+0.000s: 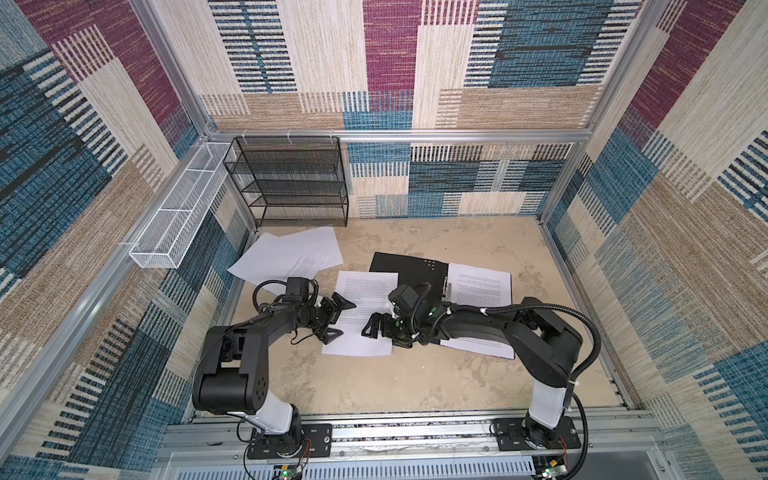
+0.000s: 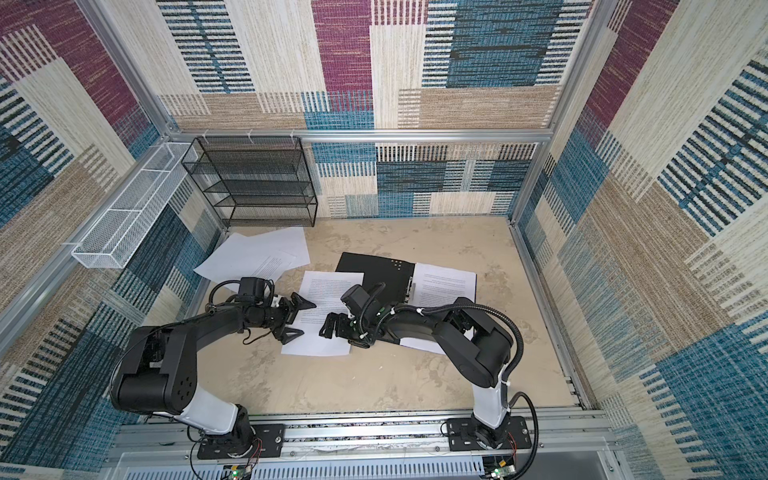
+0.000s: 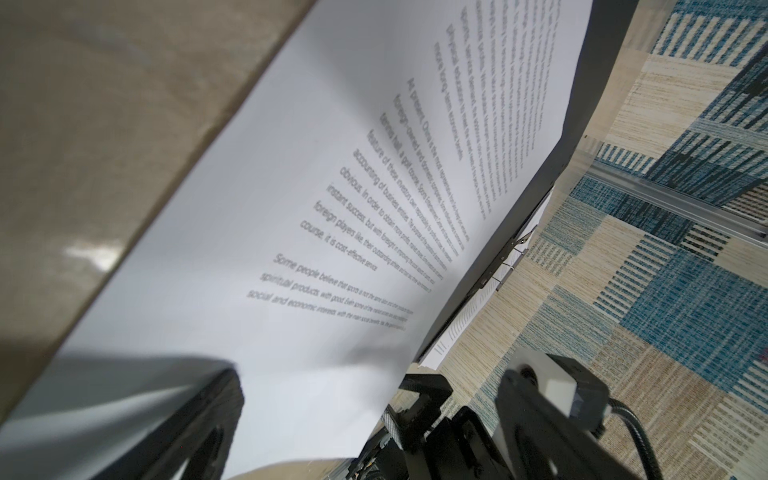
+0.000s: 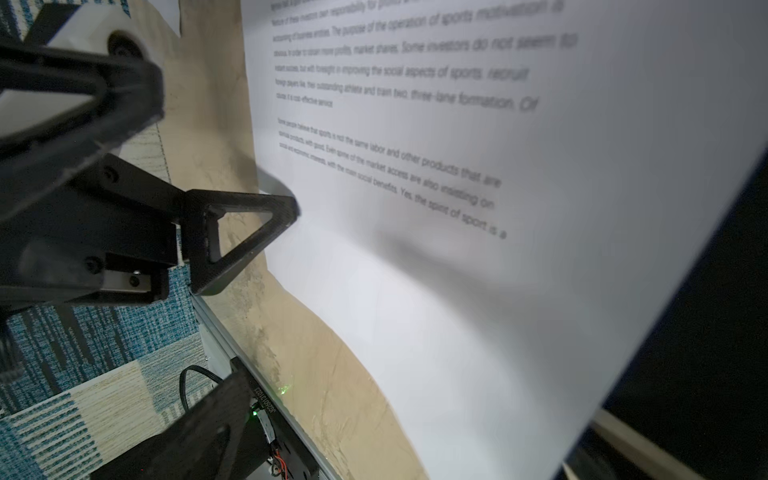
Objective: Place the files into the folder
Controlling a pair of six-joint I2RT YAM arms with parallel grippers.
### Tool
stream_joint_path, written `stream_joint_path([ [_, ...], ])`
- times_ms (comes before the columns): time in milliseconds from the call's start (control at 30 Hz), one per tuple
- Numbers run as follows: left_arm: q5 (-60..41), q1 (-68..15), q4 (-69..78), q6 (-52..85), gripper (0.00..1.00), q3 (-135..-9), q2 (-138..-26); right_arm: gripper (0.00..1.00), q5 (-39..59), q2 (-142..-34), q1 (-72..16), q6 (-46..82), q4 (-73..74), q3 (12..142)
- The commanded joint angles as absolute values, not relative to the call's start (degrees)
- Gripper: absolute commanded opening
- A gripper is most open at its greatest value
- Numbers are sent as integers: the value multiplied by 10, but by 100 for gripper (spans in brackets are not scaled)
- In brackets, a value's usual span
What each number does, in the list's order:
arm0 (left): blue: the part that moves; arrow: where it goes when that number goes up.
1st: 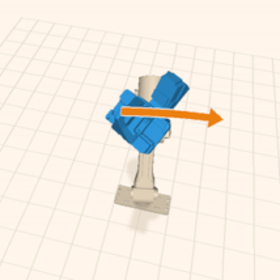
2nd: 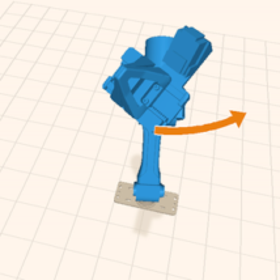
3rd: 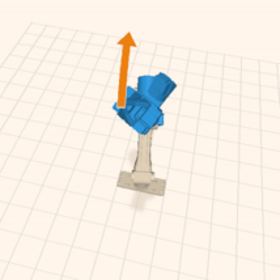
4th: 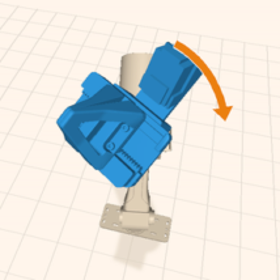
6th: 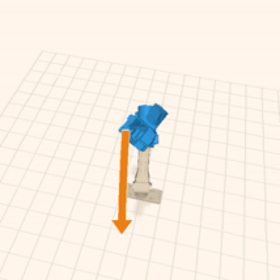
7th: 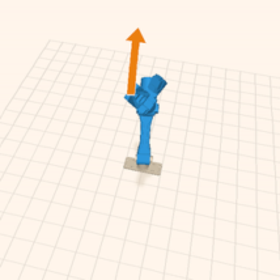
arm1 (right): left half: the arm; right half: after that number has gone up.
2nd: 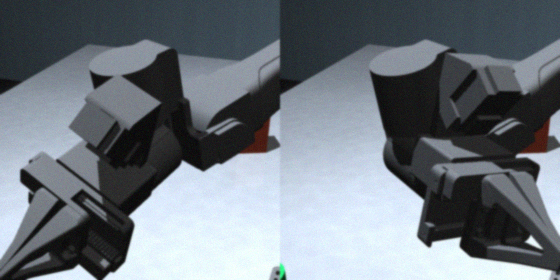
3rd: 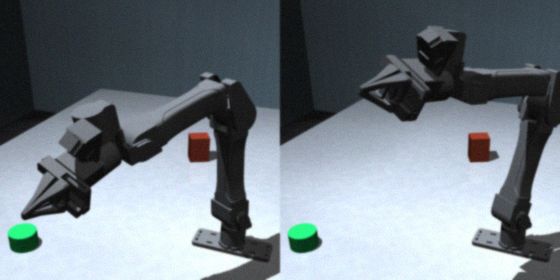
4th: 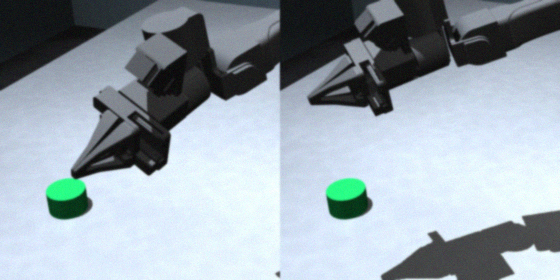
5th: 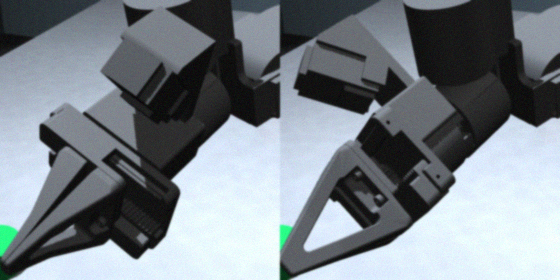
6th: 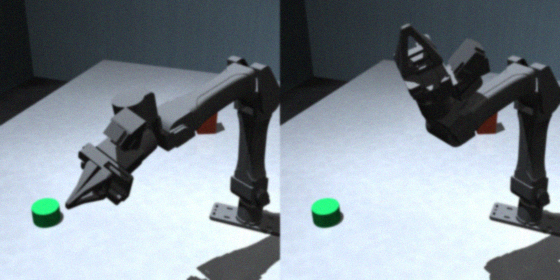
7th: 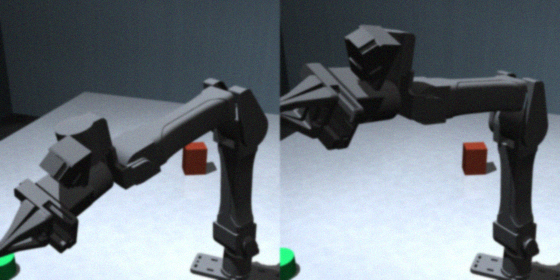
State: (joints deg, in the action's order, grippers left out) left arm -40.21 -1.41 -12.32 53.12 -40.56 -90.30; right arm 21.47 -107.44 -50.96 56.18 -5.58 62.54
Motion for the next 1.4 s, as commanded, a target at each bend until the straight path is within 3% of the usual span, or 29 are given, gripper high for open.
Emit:
stream_joint_path([
  [0,-280,-8,-224,506,99,-394,-903,100,227,-1068,-511,578,-39,622],
  [467,-276,31,-255,474,99,-375,-875,100,265,-1121,-460,521,59,673],
  [667,-276,39,-261,467,99,-375,-872,100,326,-1176,-446,521,125,708],
  [900,-276,47,-268,461,99,-373,-868,97,300,-1195,-435,532,134,720],
  [1133,-277,51,-271,459,99,-377,-868,69,317,-1216,-427,577,189,710],
  [1367,-282,53,-267,459,99,-376,-871,48,308,-1224,-427,594,192,710],
])
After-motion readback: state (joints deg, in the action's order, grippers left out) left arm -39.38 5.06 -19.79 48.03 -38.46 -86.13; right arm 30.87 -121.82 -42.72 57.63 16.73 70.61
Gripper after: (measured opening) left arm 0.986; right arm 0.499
